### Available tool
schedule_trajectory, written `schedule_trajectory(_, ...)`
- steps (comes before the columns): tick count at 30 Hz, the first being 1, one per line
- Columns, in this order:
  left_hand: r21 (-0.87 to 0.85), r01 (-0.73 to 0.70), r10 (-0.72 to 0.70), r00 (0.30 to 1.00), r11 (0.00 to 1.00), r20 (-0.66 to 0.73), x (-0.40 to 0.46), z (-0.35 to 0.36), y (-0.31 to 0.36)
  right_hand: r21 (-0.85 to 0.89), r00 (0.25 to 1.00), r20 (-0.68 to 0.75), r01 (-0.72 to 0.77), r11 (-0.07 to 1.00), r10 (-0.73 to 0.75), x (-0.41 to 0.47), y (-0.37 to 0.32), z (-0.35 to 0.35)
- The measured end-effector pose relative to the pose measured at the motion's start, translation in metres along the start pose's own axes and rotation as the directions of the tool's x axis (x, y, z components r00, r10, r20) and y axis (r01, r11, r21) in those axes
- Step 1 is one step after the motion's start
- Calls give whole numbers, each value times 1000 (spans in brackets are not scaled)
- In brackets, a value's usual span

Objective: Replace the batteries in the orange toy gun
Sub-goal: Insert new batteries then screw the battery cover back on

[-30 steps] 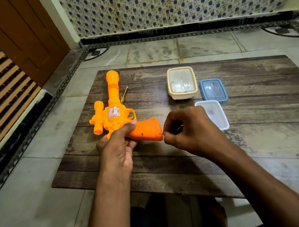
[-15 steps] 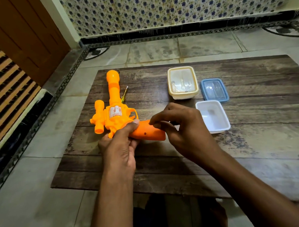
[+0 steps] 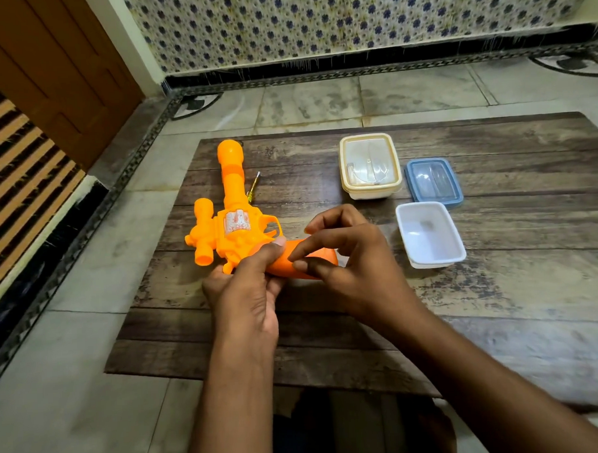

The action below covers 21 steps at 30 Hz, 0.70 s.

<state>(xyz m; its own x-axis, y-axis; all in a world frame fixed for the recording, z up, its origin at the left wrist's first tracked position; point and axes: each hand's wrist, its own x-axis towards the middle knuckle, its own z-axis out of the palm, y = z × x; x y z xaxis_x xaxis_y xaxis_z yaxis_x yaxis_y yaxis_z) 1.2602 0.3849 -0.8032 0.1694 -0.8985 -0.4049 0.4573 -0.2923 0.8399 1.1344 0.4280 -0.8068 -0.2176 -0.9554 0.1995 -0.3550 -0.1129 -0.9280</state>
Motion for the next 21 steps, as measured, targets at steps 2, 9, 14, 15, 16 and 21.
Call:
schedule_trajectory(2, 2, -1, 1, 1000, 1000, 2, 0, -1, 0, 26, 999, 24, -48, 998, 47, 0, -2, 0)
schedule_trajectory(9, 8, 16, -16, 1000, 1000, -19, 2, -2, -1, 45, 986, 53, -158, 986, 156, 0, -7, 0)
schedule_trajectory(14, 2, 27, -27, 999, 1000, -27, 2, -2, -1, 63, 974, 68, -219, 974, 214, 0, -13, -2)
schedule_trajectory(15, 7, 25, -25, 999, 1000, -27, 3, -2, -1, 68, 972, 65, -230, 971, 226, -1, -14, -2)
schedule_trajectory(16, 9, 24, -24, 999, 1000, -28, 3, -2, -1, 75, 968, 61, -246, 966, 242, -1, -14, -2)
schedule_trajectory(21, 6, 20, -20, 999, 1000, -28, 3, -1, -2, 106, 957, 34, -289, 951, 287, -1, -16, 1)
